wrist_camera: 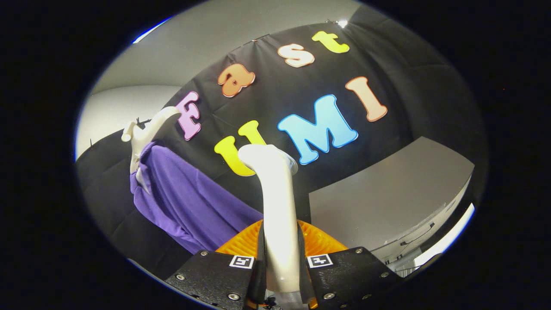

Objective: Iron the clothes twice with a garment steamer, once on the left side and once on the right side.

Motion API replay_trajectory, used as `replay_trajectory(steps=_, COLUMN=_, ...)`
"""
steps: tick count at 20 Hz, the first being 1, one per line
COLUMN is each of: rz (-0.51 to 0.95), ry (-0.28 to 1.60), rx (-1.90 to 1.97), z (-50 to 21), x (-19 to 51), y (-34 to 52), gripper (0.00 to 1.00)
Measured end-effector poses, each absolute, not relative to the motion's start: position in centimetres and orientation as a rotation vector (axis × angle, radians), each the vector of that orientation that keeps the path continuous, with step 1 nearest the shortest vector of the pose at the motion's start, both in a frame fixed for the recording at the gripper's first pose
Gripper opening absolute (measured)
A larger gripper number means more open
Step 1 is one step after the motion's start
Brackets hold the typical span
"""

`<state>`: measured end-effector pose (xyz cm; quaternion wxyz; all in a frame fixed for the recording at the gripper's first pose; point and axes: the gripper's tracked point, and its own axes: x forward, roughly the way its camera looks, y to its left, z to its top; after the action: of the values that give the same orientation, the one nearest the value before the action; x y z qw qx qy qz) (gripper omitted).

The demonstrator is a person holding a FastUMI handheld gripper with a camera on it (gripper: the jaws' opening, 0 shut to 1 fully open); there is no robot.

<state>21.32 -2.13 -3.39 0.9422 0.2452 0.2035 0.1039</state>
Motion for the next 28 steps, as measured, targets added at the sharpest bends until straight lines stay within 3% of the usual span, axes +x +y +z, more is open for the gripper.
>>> replay_trajectory(steps=12, rz=0.175, ry=0.187, rx=0.236, z=1.2, x=13.8, y=6.2, gripper=0.31)
replay_trajectory(steps=28, rz=0.088, ry=0.023, rx=0.089, z=2.8, x=15.3, y=13.1, gripper=0.31)
